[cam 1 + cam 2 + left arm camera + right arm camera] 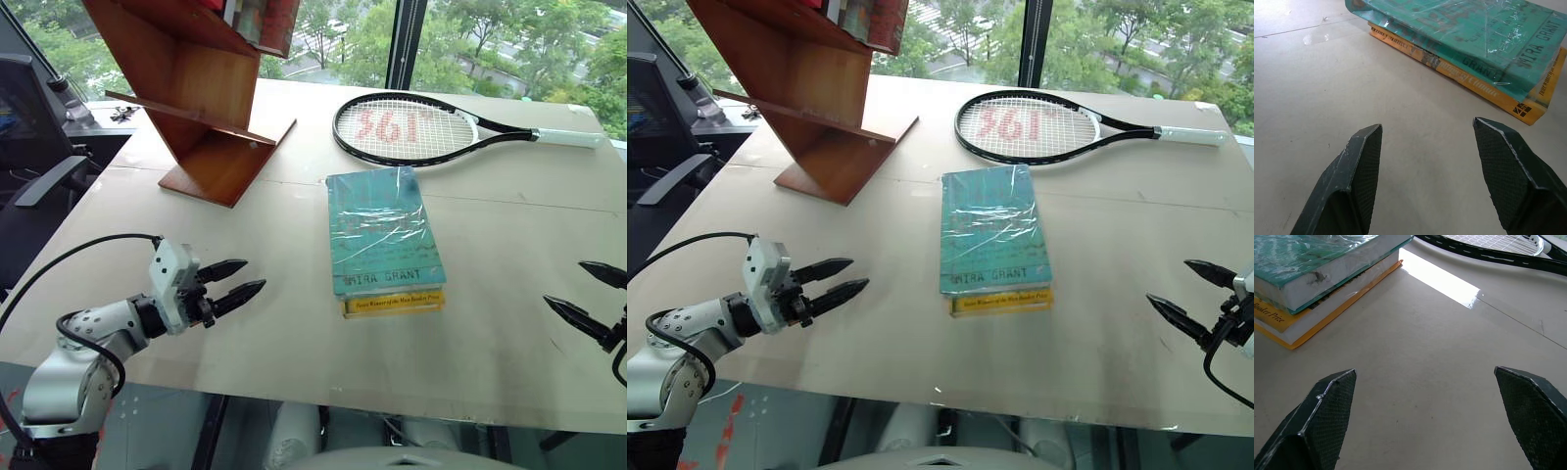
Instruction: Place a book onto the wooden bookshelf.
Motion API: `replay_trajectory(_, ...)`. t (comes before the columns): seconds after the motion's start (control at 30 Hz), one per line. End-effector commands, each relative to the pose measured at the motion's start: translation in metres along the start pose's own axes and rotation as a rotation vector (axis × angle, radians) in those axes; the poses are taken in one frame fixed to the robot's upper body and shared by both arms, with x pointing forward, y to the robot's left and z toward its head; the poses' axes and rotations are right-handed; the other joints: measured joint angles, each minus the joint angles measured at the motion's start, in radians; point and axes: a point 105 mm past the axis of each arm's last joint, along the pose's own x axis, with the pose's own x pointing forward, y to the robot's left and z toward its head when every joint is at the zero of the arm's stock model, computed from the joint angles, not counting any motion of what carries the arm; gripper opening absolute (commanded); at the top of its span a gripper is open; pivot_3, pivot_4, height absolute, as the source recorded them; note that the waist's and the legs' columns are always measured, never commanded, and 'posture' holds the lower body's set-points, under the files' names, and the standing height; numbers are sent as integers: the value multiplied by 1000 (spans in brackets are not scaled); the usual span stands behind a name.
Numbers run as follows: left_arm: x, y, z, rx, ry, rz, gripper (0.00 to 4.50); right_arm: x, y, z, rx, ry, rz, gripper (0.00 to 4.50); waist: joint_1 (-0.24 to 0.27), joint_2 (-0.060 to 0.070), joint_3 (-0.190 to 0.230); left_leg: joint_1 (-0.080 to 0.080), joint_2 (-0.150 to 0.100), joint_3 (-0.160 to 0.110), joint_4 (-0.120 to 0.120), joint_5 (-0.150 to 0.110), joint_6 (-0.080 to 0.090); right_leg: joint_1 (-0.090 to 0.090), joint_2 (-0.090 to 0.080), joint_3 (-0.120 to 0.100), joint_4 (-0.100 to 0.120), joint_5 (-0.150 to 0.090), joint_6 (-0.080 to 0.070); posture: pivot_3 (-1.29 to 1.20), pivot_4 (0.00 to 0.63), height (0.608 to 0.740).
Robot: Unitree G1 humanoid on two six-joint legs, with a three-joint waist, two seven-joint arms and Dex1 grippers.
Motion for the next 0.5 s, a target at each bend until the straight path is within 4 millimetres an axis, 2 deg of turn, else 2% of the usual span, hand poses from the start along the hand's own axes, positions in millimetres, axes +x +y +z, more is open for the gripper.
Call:
replay_trajectory(0.03,-1,3,20,55,-62,1,3019,3,-1,21,-58,-73,-31,4500,0,0,0,0,0,0,0,0,0,0,0,0,0,0,0,0,150,739)
replay_trajectory(0.1,5,-2,29,75,-98,-31,3019,20,3,38,-76,-121,-54,4500,0,0,0,0,0,-1,1,0,0,0,0,0,1,0,0,0,150,739)
replay_trajectory(0.27,6,-19,40,97,-159,-111,3019,53,11,55,-39,-82,-49,4500,-10,1,0,1,1,1,1,0,0,0,-1,1,1,1,-1,0,150,739)
replay_trajectory(0.37,0,-23,44,107,-184,-133,3087,73,10,63,-11,-67,-58,3737,-10,1,0,-1,1,1,0,0,0,-2,-1,1,0,0,-1,0,150,739)
replay_trajectory(0.43,-5,-25,44,106,-179,-143,3087,87,10,68,5,-59,-66,2773,-12,1,0,-2,1,1,0,0,0,-3,-1,1,1,0,-1,0,150,739)
replay_trajectory(0.5,-10,-28,42,115,-163,-153,3087,104,14,75,24,-57,-61,1598,-14,1,1,-2,1,1,0,0,0,-3,1,1,1,0,-1,0,150,739)
